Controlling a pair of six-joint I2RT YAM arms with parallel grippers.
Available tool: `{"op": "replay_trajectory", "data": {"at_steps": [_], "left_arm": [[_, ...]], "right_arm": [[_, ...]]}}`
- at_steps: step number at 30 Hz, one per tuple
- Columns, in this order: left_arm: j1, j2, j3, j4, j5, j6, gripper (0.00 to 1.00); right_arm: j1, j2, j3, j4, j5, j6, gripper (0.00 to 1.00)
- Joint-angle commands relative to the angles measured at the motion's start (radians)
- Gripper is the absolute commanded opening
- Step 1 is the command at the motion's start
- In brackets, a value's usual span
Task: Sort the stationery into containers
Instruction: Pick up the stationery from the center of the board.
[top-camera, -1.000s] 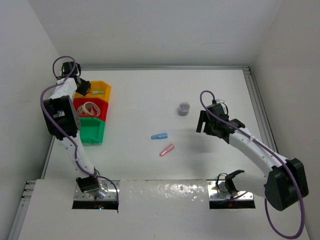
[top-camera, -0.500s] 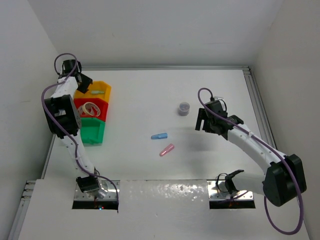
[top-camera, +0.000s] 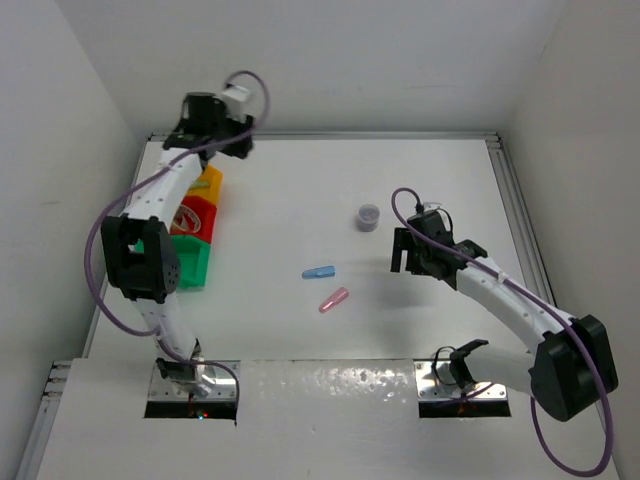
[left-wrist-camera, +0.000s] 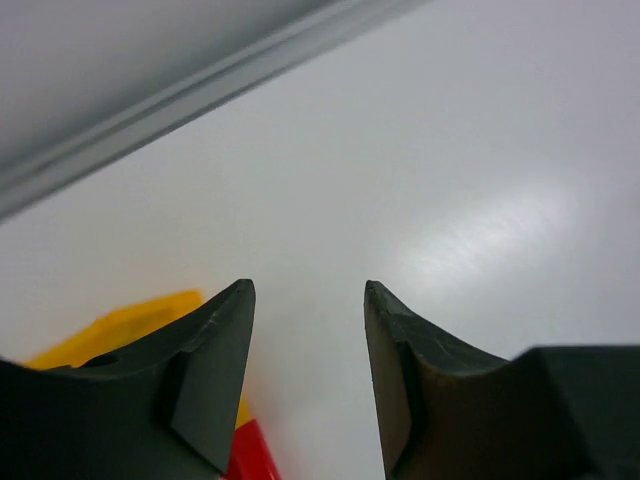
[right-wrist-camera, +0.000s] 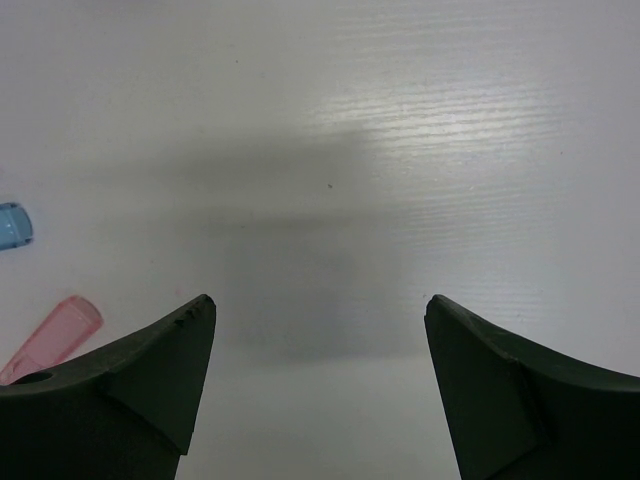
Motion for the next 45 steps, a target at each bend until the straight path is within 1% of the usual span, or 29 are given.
{"op": "replay_trajectory", "data": {"at_steps": [1,2,3,5,6,7,9,11,12,14,17,19,21,23,25,27,28,32,35,37,38,40,41,44,45], "left_arm": [[-0.147,-0.019,-0.068,-0.245,0.17,0.511,0.46],[-0.184,-0.031,-0.097,-0.294,0.127,0.543,0.46],[-0.256,-0.04,-0.163,-0.307,0.118,0.589,0.45],[-0.319,-0.077,-0.228,-0.333,0.122,0.629,0.45],[-0.38,-0.083,-0.264,-0.35,0.127,0.664,0.46],[-0.407,-0.083,-0.274,-0.385,0.142,0.671,0.47],[-0.466,-0.08,-0.283,-0.401,0.16,0.658,0.51],[-0.508,-0.079,-0.31,-0.402,0.186,0.645,0.61],[-0.528,-0.079,-0.326,-0.399,0.188,0.643,0.62],[-0.589,-0.082,-0.376,-0.373,0.178,0.631,0.65],[-0.649,-0.071,-0.426,-0.295,0.154,0.564,0.65],[-0.663,-0.048,-0.441,-0.22,0.141,0.51,0.63],[-0.665,-0.022,-0.455,-0.181,0.135,0.451,0.62],[-0.669,-0.013,-0.461,-0.117,0.084,0.413,0.6],[-0.675,0.0,-0.464,-0.079,0.043,0.401,0.56],[-0.685,0.006,-0.487,-0.063,0.032,0.387,0.51],[-0.688,0.012,-0.502,-0.054,0.032,0.387,0.47],[-0.703,0.004,-0.634,-0.016,-0.002,0.407,0.43],[-0.711,0.001,-0.68,0.041,-0.06,0.385,0.41],[-0.711,0.006,-0.671,0.052,-0.071,0.372,0.34],[-0.711,0.001,-0.668,0.052,-0.065,0.368,0.2],[-0.697,-0.005,-0.653,0.044,-0.037,0.35,0.04],[-0.695,-0.009,-0.647,0.037,-0.031,0.345,0.0],[-0.66,-0.037,-0.627,0.004,-0.002,0.316,0.0],[-0.628,-0.043,-0.615,-0.011,0.004,0.304,0.0]], "right_arm": [[0.009,-0.03,-0.013,0.031,-0.006,-0.014,0.84],[0.009,-0.033,-0.023,0.033,-0.006,-0.014,0.84],[0.008,-0.046,-0.029,0.039,-0.011,-0.014,0.84],[0.009,-0.059,-0.049,0.042,-0.014,-0.017,0.84],[0.008,-0.073,-0.055,0.041,-0.014,-0.017,0.84],[0.008,-0.081,-0.066,0.035,-0.008,-0.017,0.85],[0.009,-0.108,-0.083,0.028,0.002,-0.017,0.85],[0.009,-0.135,-0.111,0.022,0.008,-0.014,0.85],[0.009,-0.148,-0.12,0.022,0.014,-0.012,0.85],[0.006,-0.193,-0.152,0.024,0.026,-0.008,0.86],[0.005,-0.24,-0.184,0.021,0.029,-0.002,0.86],[0.003,-0.262,-0.2,0.01,0.031,0.009,0.86],[0.003,-0.274,-0.204,-0.014,0.029,0.02,0.86],[0.003,-0.293,-0.207,-0.03,0.026,0.023,0.86],[0.002,-0.313,-0.215,-0.044,0.023,0.026,0.86],[0.003,-0.336,-0.223,-0.054,0.025,0.031,0.86],[0.002,-0.342,-0.229,-0.058,0.025,0.038,0.86],[0.002,-0.375,-0.233,-0.076,0.029,0.06,0.85],[0.002,-0.403,-0.246,-0.076,0.029,0.075,0.85],[0.003,-0.417,-0.249,-0.076,0.031,0.081,0.85],[0.003,-0.42,-0.247,-0.078,0.031,0.081,0.85],[0.003,-0.422,-0.235,-0.085,0.032,0.084,0.85],[0.003,-0.422,-0.232,-0.093,0.032,0.084,0.85],[0.005,-0.422,-0.226,-0.093,0.042,0.087,0.85],[0.005,-0.423,-0.226,-0.093,0.045,0.087,0.85]]}}
